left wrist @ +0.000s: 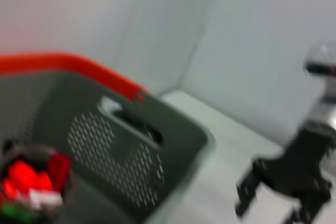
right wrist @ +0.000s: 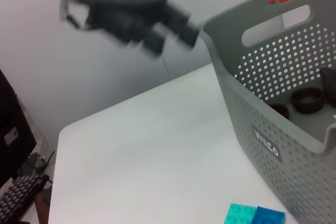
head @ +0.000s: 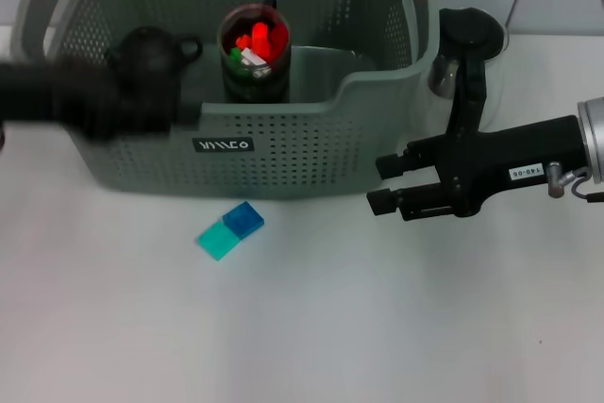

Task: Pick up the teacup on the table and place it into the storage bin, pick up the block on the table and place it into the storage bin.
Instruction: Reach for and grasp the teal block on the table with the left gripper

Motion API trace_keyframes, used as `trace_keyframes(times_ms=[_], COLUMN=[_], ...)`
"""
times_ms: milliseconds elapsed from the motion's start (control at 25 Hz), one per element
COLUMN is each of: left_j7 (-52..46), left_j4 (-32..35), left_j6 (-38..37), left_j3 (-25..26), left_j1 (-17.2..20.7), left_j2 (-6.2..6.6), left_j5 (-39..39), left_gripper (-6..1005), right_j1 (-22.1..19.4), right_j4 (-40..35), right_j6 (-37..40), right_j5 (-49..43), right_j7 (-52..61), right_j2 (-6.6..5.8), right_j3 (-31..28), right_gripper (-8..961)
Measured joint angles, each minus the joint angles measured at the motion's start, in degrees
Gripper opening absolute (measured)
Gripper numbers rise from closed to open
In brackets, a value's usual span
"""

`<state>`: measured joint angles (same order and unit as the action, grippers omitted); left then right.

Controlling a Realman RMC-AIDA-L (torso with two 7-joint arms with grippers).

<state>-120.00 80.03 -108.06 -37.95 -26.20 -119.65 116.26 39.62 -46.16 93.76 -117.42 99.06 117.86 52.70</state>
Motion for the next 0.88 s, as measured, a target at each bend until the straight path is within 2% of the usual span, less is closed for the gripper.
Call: trace_keyframes(times_ms=[120,160,240,360,440,640,880], left_j7=[1.3,1.5,1.4,1.0,0.4,-3.2,-5.3], left_j4=[0.0,-0.2,-0.2,-0.3,-0.9,-3.3,-4.3], left_j6=[-1.4,-1.3,-0.4,3.3,5.9,13.6,19.3], left_j3=[-1.1,-3.8,-5.7,-9.8,-12.0,-18.9,-23.6], left_j1=[1.1,1.4,1.4,1.1,0.9,1.4,1.5], left_j2=[-0.47,-1.35,-2.04,-4.04,-4.76,-4.71,-4.71], left_j5=[2.2,7.2,10.6,18.2,20.5,21.5,23.3], left_gripper=[490,491,492,493,495,497,500], right_j1=[0.1,0.1,0.1,0.1,0.1,-0.2,-0.3], right_j4=[0.0,0.0,0.0,0.0,0.0,0.0,0.0], right_j6=[0.1,0.2,0.2,0.1,0.1,0.1,0.0], right_j5=[0.0,0.0,0.0,0.0,0.0,0.0,0.0], right_j7=[0.0,0.0,0.0,0.0,0.0,0.0,0.0], right_j2=[0.00,0.00,0.00,0.00,0.00,0.00,0.00], right_j3=[0.0,0.0,0.0,0.0,0.0,-0.1,-0.1], right_gripper=[609,609,609,609,609,609,609])
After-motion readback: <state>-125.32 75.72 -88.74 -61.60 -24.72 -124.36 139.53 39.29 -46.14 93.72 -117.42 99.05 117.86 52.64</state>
